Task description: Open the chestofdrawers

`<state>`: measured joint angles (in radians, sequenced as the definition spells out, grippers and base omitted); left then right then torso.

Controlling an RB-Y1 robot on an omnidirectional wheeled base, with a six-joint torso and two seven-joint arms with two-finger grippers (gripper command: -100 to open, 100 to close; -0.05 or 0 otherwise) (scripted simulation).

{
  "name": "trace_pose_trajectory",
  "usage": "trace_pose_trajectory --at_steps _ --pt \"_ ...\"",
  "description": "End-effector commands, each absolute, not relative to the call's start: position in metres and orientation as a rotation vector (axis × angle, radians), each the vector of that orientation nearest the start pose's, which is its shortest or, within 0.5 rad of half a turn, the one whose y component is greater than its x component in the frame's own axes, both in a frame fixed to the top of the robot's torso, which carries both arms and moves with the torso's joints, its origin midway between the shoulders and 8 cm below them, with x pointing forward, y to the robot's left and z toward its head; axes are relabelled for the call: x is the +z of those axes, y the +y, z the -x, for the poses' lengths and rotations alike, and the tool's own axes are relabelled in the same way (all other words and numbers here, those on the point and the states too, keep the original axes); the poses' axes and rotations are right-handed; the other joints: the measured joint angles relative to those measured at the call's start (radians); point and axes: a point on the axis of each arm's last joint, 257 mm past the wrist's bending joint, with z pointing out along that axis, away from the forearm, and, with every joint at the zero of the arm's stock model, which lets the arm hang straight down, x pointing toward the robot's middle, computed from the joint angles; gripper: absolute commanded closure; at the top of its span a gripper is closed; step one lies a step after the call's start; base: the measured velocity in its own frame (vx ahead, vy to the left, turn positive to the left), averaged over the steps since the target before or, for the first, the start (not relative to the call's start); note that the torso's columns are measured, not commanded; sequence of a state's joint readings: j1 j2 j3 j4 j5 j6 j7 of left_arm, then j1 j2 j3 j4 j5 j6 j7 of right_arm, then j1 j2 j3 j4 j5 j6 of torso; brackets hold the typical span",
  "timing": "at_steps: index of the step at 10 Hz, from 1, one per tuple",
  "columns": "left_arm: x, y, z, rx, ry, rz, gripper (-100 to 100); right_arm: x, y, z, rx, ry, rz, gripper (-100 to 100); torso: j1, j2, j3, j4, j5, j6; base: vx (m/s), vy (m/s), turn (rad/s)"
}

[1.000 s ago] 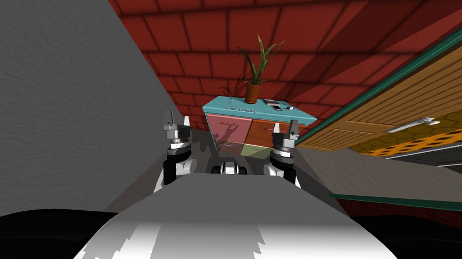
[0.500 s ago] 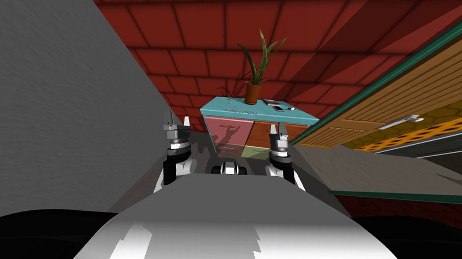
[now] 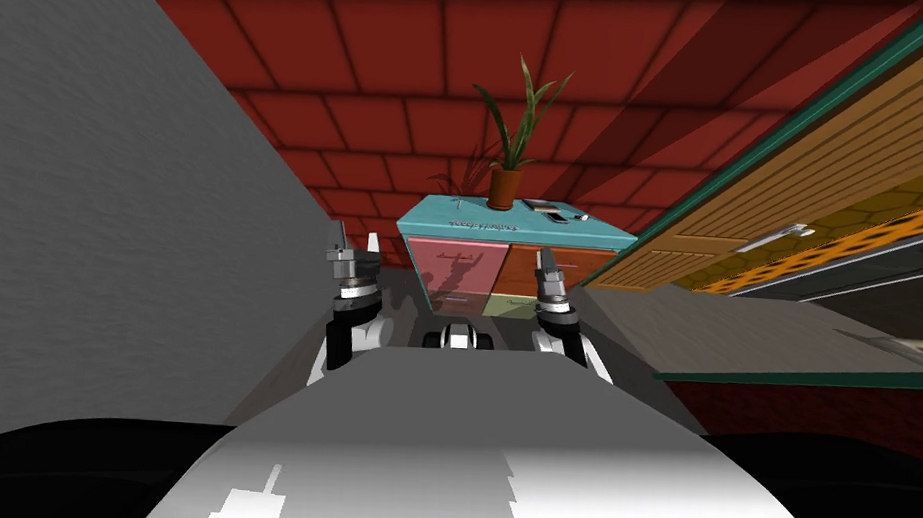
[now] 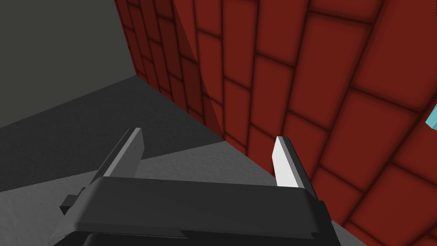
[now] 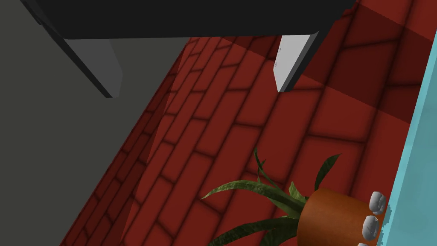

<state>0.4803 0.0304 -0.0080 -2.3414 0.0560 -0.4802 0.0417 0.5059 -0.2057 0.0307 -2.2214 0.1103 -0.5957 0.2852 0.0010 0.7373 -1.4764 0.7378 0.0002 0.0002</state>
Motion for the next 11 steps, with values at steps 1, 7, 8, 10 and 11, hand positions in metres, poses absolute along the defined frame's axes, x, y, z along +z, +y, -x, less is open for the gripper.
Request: trace_pose_trajectory --at_steps 1,7,8,10,11 --pt "0.054 0.275 -0.335 -1.409 0.552 0.638 0 -0.007 -0.230 -0.348 0.922 0.901 -0.204 -100 -0.001 0.000 0.000 0.000 0.000 -0.001 0.084 0.076 -0.133" --pt "0.054 0.275 -0.335 -1.409 0.552 0.638 0 -0.034 -0.221 -0.361 0.710 0.980 -0.038 -100 -0.001 0.001 0.001 0.000 0.000 -0.001 0.076 0.087 -0.112" --pt "0.054 0.275 -0.335 -1.409 0.552 0.638 0 -0.034 -0.221 -0.361 0.684 0.978 -0.024 -100 0.000 0.000 0.000 0.000 0.000 0.000 0.073 0.086 -0.079" --pt "0.054 0.275 -0.335 -1.409 0.552 0.638 0 -0.044 -0.218 -0.366 0.620 0.999 0.030 -100 -0.004 0.003 0.001 0.001 -0.001 0.000 0.047 0.054 -0.055" --pt "0.054 0.275 -0.335 -1.409 0.552 0.638 0 -0.044 -0.218 -0.366 0.596 0.997 0.043 -100 -0.001 0.001 0.001 0.000 0.000 0.000 0.063 0.088 -0.107"
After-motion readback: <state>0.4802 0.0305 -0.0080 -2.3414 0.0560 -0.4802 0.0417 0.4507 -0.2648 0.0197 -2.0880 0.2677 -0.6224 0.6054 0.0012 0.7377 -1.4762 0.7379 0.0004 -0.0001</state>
